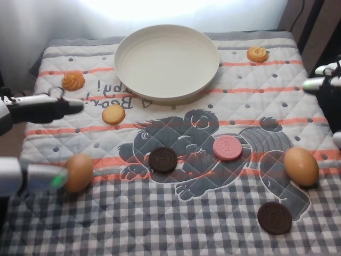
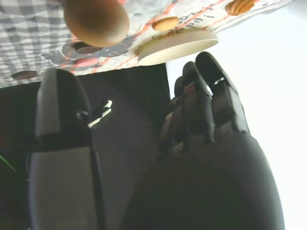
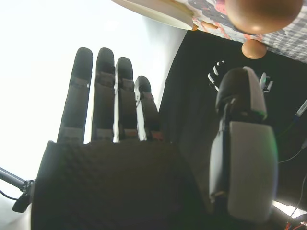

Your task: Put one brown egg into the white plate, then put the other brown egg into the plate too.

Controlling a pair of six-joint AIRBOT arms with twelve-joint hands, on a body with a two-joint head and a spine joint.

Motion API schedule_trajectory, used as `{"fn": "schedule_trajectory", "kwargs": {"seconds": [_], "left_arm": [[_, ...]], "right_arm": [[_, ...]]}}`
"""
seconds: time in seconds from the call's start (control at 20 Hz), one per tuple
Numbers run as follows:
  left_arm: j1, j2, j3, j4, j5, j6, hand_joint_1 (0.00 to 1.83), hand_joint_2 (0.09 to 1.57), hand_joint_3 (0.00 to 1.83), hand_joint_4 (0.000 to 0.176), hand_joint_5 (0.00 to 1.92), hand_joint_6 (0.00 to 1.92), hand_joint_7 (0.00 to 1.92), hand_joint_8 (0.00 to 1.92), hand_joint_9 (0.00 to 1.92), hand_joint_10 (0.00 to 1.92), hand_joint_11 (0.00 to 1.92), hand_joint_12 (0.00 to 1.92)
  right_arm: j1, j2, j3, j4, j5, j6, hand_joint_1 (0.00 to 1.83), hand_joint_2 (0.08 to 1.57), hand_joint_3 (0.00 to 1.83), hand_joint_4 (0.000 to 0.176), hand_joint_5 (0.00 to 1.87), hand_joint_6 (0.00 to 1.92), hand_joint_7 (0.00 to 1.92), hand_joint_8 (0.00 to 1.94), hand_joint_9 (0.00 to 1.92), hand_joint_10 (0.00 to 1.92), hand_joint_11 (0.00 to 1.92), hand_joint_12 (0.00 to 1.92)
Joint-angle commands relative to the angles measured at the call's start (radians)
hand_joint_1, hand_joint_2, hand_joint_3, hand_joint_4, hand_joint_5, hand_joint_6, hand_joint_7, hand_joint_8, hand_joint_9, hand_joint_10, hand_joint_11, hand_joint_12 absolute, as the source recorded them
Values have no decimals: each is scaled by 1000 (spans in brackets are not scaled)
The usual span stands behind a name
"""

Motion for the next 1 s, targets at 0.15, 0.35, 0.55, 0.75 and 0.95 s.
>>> {"fn": "schedule_trajectory", "kwargs": {"seconds": [0.15, 0.35, 0.55, 0.75, 0.95], "left_arm": [[-11, -6, 8, -7, -107, -5, 416, 1085, 0, 176, 327, 0, 405, 4, 448, 7, 149, 762], [-56, -42, 5, -42, -38, 210, 531, 967, 0, 176, 315, 0, 404, 0, 468, 1, 164, 855], [-61, -68, 23, -64, 8, 233, 549, 946, 0, 176, 314, 1, 398, 0, 501, 9, 181, 865], [-89, -117, 54, -125, 100, 376, 651, 910, 0, 176, 337, 7, 427, 7, 545, 20, 194, 874], [-100, -133, 64, -134, 124, 377, 686, 912, 0, 176, 326, 0, 435, 7, 590, 27, 208, 879]], "right_arm": [[13, -3, 9, 32, 117, 4, 229, 1253, 0, 128, 422, 4, 348, 0, 359, 0, 392, 37], [14, -3, 10, 32, 114, 4, 232, 1264, 4, 101, 441, 8, 351, 1, 368, 4, 407, 41], [13, -3, 10, 32, 115, 4, 283, 1296, 8, 96, 431, 0, 358, 1, 365, 0, 395, 36], [14, -3, 9, 33, 115, 4, 280, 1299, 6, 108, 429, 1, 363, 3, 374, 4, 402, 38], [13, -3, 8, 32, 115, 4, 283, 1289, 0, 109, 436, 2, 370, 3, 381, 4, 409, 39]]}}
